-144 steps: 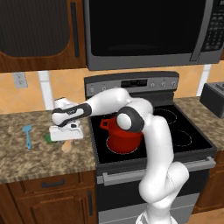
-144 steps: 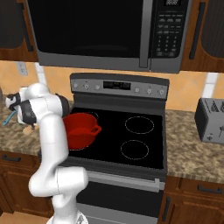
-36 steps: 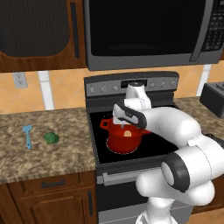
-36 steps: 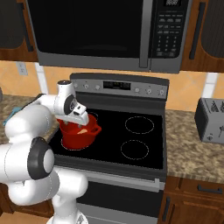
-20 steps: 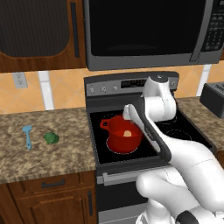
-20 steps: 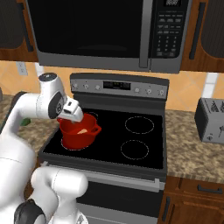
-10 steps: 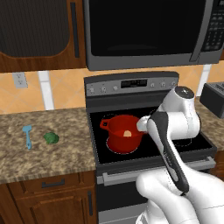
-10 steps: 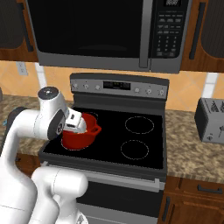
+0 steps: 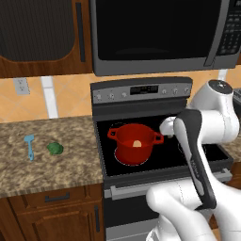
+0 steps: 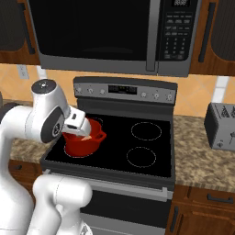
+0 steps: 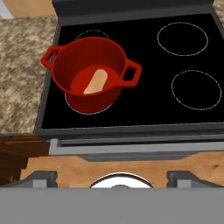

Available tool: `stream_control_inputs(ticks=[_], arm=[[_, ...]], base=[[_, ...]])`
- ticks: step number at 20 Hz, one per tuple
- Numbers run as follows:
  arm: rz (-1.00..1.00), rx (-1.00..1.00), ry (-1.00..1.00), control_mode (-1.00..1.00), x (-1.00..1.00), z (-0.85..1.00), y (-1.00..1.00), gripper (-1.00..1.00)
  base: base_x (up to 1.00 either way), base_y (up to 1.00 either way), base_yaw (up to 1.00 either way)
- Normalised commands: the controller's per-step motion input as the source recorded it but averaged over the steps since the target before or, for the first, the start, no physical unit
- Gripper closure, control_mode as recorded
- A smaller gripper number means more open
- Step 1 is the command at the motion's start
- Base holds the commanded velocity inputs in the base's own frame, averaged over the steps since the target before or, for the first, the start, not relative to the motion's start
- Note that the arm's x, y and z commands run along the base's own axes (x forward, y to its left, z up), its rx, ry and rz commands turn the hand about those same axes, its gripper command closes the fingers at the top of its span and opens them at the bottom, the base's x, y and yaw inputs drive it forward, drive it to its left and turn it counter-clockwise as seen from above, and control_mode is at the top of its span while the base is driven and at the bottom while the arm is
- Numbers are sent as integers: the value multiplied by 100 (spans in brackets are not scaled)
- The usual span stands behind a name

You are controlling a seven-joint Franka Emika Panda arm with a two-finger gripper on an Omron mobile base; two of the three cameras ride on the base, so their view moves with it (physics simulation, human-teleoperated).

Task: Put the squash and broccoli in the pot. Retrieve the spatula and lightly stir the vegetables in the pot.

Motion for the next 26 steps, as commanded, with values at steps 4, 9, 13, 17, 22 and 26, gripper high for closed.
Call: stream_control_inputs(ticks=[4, 9, 13, 17, 22, 26], arm=[[-1, -1, 13, -100, -3, 13, -8, -100], [0, 0, 0, 100, 0, 0, 0, -100], [0, 0, 0, 100, 0, 0, 0, -100], [0, 0, 0, 100, 0, 0, 0, -100], [0, 0, 0, 100, 0, 0, 0, -100], [0, 0, 0, 100, 0, 0, 0, -100]], base=[[0, 0, 0], [0, 5, 0], [0, 33, 0], [2, 57, 0], [9, 59, 0], [9, 72, 0]])
